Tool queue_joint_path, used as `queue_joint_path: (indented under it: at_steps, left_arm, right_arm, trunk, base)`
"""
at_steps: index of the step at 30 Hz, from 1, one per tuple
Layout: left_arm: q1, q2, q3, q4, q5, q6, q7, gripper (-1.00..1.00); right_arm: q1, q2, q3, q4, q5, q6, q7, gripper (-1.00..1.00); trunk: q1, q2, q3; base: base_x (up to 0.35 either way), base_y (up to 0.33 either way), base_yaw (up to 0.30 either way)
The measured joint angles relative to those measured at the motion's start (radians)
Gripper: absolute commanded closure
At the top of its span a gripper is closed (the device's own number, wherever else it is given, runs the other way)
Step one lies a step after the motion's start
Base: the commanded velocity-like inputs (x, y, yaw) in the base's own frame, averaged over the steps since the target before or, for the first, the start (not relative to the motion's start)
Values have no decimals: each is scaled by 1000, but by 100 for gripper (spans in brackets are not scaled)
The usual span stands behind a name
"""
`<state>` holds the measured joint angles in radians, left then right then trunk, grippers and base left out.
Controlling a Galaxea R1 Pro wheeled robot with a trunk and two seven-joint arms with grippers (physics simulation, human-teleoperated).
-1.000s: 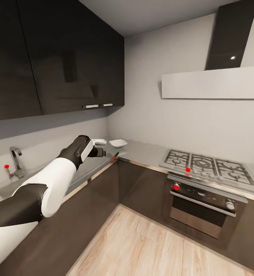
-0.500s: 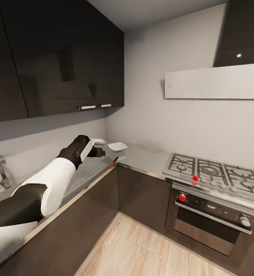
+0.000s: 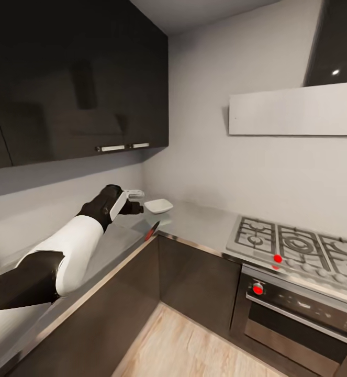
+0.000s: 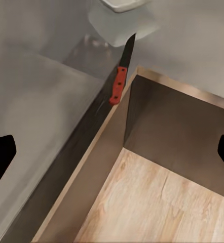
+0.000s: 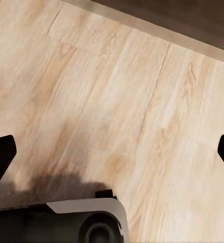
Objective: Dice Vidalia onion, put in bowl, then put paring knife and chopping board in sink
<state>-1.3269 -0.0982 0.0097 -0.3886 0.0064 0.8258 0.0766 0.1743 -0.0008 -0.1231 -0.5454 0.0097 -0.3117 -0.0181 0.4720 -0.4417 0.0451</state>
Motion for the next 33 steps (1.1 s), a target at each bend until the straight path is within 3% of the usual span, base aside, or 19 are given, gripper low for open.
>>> queue_joint_path:
  at_steps: [7,19,33]
  left_arm:
    - [0,5,1,0,-1,-1,0,-100]
    - [0,15,0,1,-1,-2,-1,-100]
    - [0,17,1,0,-1,-2,1,-100]
  right_arm:
    - [0,2,1,24,0,0,0,-100]
    - [0,3,1,35,0,1,0,-100]
    - [0,5,2,67,0,1,-1,-100]
  trunk:
    - [0,0,0]
    - [0,0,0]
    - [1,0,-3]
  base:
    - [337,-17,-50]
    - [322,0,-198]
    - [51,0,-32]
